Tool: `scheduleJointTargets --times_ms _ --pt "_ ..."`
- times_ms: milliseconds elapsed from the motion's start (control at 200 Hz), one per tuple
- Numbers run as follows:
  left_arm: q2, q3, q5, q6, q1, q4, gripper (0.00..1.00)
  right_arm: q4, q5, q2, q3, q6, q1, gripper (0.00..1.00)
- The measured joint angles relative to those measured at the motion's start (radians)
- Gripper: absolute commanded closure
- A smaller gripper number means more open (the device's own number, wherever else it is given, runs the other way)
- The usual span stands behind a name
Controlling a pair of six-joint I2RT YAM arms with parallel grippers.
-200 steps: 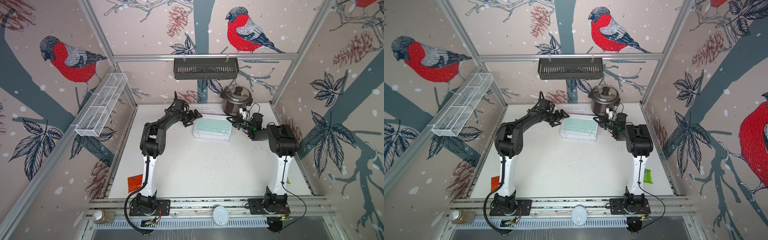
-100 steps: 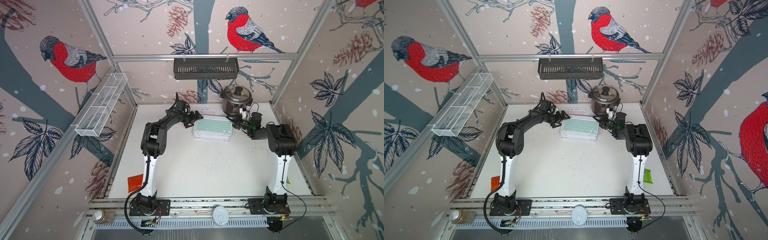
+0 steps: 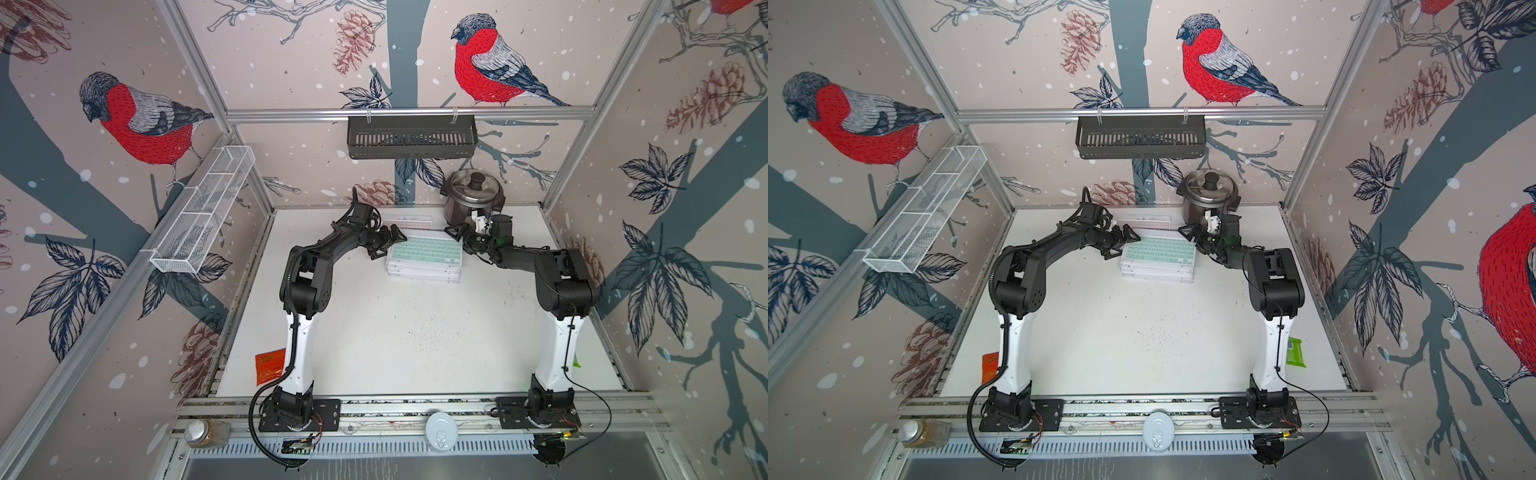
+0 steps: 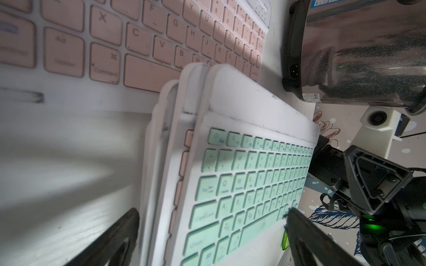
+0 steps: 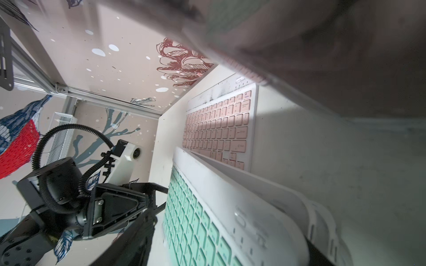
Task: Stack the numeric keypads
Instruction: Place the numeric keypad at the numeric keypad.
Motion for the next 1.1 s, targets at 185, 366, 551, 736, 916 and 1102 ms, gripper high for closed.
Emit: scheduleJointTargets --times_ms 185,366,551,736,916,1102 --pt "-0.004 0.000 0.000 0.000 -0.001 0.003 0.01 -0.129 0.079 -0.001 0.066 -0.084 0.023 0.16" --pt "-0.004 -0.001 0.000 0.000 -0.003 0.003 0.01 -0.243 0.151 -0.001 0.122 -0.156 0.038 0.14" --pt "-0.005 -0.001 -0.005 -0.002 -0.009 0.002 0.01 -0.288 0.214 -0.011 0.132 -0.208 0.048 0.11" --pt "-0.006 0.000 -0.007 -0.003 -0.014 0.000 0.01 -0.316 0.284 -0.031 0.124 -0.238 0.064 0.08" --pt "-0.019 -0.011 -0.015 -0.003 -0.017 -0.001 0.01 -0.301 0.309 -0.049 0.092 -0.259 0.064 0.05" --pt "-0.033 -0.034 -0.015 -0.003 -0.018 -0.001 0.01 -0.392 0.354 -0.052 0.057 -0.257 0.070 0.02"
